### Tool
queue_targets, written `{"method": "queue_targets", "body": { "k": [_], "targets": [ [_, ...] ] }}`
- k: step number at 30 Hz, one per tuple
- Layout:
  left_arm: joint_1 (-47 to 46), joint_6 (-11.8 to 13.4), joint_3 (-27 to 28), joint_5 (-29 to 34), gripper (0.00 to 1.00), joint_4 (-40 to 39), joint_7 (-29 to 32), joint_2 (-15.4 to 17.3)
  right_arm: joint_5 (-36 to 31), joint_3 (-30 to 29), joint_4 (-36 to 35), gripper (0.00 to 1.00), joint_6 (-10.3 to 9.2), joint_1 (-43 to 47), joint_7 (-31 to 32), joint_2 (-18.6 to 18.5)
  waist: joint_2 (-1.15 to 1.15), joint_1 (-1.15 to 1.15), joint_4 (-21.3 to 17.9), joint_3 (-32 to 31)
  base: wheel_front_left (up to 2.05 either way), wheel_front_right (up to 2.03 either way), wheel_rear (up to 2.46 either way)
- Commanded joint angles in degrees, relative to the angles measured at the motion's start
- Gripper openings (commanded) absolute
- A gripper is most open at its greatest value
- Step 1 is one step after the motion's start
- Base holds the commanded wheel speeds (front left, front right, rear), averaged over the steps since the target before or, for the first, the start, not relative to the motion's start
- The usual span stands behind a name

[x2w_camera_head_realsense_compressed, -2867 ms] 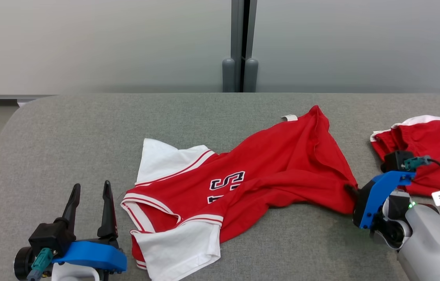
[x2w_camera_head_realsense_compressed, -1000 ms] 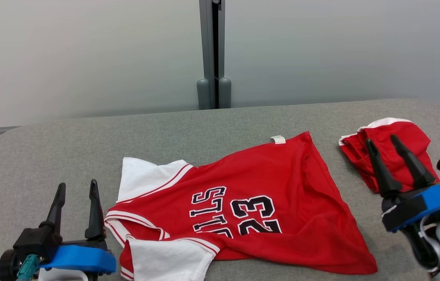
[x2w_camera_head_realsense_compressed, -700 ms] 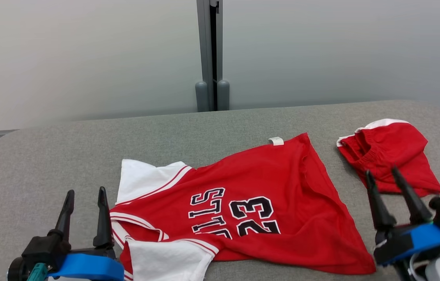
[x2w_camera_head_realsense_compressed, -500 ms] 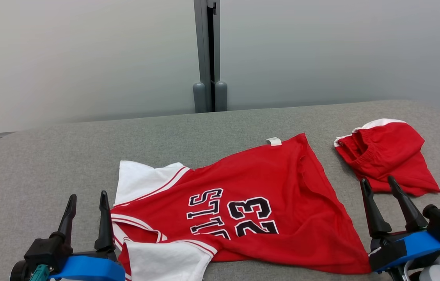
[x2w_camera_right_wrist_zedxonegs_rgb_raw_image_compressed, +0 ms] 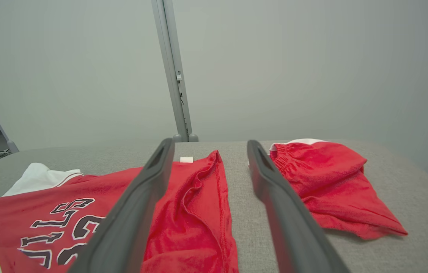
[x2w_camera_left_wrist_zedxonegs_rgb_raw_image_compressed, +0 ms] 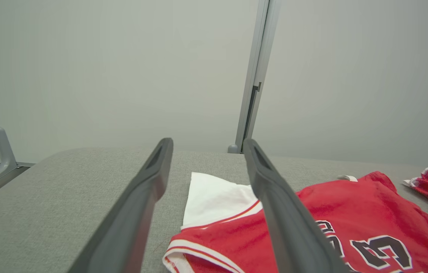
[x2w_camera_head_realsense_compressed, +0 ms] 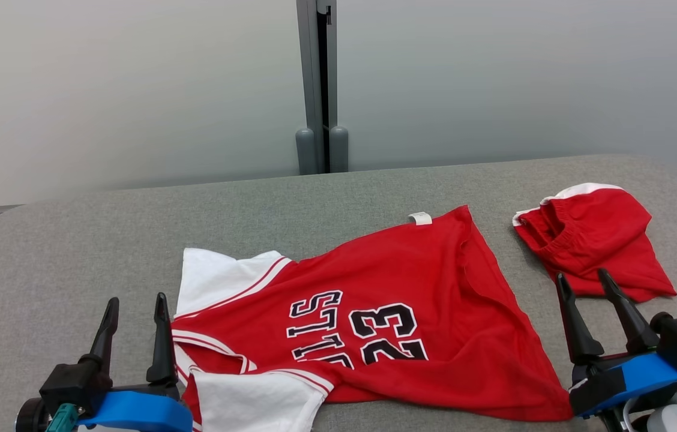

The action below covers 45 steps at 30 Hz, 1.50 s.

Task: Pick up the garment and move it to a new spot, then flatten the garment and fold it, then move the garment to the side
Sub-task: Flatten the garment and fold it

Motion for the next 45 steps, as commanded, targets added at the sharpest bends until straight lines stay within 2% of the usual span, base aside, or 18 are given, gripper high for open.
{"method": "queue_targets", "body": {
  "k": [1,6,10,13,17,21,25,33,38,45],
  "targets": [
    [-0.7,-0.3,0.1,0.3,1.00,0.1,-0.2,0.3,-0.2,0.0,0.1,1.00,0.01,-0.2,-0.3,-0.2,0.00,0.00,0.1,0.0,0.00,0.00,0.00],
    [0.5,-0.5,-1.4,1.2,1.00,-2.7,-0.2,1.7,0.5,-2.2,-3.0,1.00,0.01,0.4,-0.3,-1.8,0.00,0.00,0.1,0.0,0.00,0.00,0.00],
    [3.7,-0.4,-1.1,1.0,1.00,-6.7,1.5,3.6,1.8,-3.5,-3.0,1.00,0.01,3.5,2.0,-5.5,0.00,0.00,0.4,0.0,0.00,0.00,0.00],
    [6.5,-0.5,-1.9,-1.1,1.00,-9.1,8.5,4.3,4.0,-2.9,-2.2,1.00,0.01,6.1,8.5,-7.5,0.00,0.00,0.7,0.2,0.00,0.00,0.00],
    [9.8,-0.4,-3.4,-5.6,1.00,-12.5,19.8,5.3,7.3,0.9,-2.8,1.00,0.01,10.3,18.5,-9.5,0.00,0.00,1.1,0.9,0.00,0.00,0.00],
    [12.3,-0.4,-4.2,-9.2,1.00,-14.6,27.9,6.1,10.5,3.6,-2.0,1.00,0.01,12.4,24.4,-10.0,0.00,0.00,1.3,1.8,0.00,0.00,0.00],
    [13.5,-0.4,-5.7,-12.1,1.00,-16.3,34.8,7.0,11.6,5.8,-0.1,1.00,0.01,10.7,25.7,-9.2,0.00,0.00,1.4,2.8,0.00,0.00,0.00],
    [14.9,-0.4,-9.5,-16.2,1.00,-17.8,44.6,8.5,10.7,7.6,5.8,1.00,0.01,6.1,24.7,-7.5,0.00,0.00,1.7,3.9,0.00,0.00,0.00],
    [13.9,-0.4,-11.0,-16.9,1.00,-15.8,47.2,8.9,10.3,8.2,8.8,1.00,0.01,4.2,24.6,-6.9,0.00,0.00,2.0,4.4,0.00,0.00,0.00],
    [10.8,-0.4,-13.3,-18.9,1.00,-11.3,44.2,9.6,11.5,10.9,10.0,1.00,0.01,2.4,24.0,-6.8,0.00,0.00,1.8,5.1,0.00,0.00,0.00]
  ]
}}
